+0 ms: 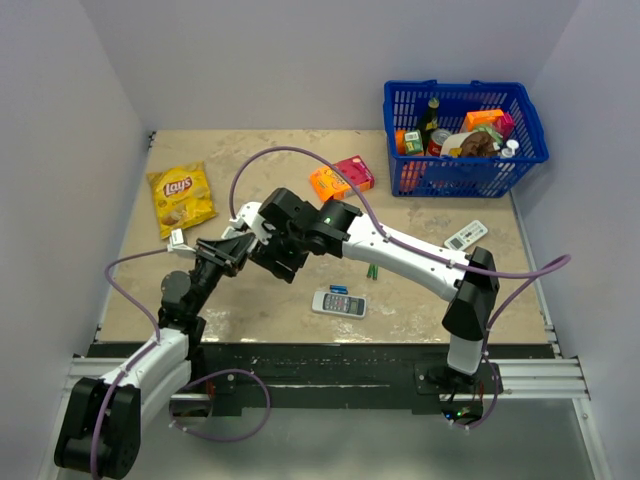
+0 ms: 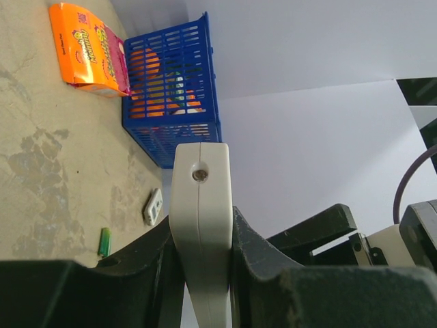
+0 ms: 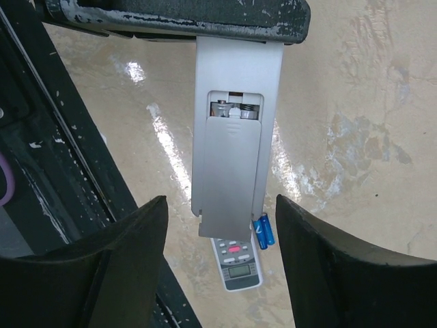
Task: Load the batteries into the remote control
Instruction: Load the battery cover into the remote control.
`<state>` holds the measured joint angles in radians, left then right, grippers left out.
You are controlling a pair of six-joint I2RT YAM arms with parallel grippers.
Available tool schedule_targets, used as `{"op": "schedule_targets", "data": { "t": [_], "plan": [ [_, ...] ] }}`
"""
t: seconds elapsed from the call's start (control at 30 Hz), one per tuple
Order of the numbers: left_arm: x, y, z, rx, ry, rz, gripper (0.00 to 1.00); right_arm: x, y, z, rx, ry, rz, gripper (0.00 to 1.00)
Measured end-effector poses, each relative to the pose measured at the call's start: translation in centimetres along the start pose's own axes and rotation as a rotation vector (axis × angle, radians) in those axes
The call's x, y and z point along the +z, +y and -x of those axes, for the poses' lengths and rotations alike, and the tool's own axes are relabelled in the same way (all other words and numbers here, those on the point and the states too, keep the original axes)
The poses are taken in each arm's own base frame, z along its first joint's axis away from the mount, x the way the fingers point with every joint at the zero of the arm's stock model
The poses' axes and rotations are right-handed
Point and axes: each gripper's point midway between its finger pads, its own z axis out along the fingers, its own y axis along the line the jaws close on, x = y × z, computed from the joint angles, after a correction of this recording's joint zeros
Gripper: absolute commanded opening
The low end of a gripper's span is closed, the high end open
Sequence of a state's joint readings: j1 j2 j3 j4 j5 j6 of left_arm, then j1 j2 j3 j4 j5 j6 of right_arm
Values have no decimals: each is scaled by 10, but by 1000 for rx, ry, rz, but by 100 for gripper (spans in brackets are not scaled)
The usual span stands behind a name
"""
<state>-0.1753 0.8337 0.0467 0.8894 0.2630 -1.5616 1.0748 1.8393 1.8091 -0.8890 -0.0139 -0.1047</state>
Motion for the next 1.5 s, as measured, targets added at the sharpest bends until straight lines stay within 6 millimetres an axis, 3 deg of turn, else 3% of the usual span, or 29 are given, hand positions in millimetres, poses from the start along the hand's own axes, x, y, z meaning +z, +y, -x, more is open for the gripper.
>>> {"op": "schedule_targets", "data": {
  "t": [0.23, 0.4, 0.6, 0.8, 0.9, 1.07, 1.23, 1.5],
  "plan": [
    [-1, -7, -2, -12, 10, -27, 0, 0, -2, 2, 3, -7, -10, 80],
    [-1, -9, -2, -15, 13, -33, 0, -8, -5, 10, 11, -44, -29, 83],
    [-1, -12, -3, -14, 20, -45, 0, -55, -12, 36, 56, -225, -49, 83],
    [-2, -17, -4, -18, 25, -64, 0, -99, -28, 45, 157, -408, -53, 80],
    [-2, -20, -5, -25, 30, -74, 0, -100, -35, 44, 195, -442, -56, 77],
    [-2, -22, -7, -35, 42, -85, 0, -77, -29, 29, 198, -415, -21, 76],
    [-2, -21, -9, -48, 55, -77, 0, -71, -22, 13, 70, -396, 10, 74],
    [-4, -20, -15, -54, 92, -73, 0, -116, -8, 10, -350, -527, 34, 84]
  ]
}}
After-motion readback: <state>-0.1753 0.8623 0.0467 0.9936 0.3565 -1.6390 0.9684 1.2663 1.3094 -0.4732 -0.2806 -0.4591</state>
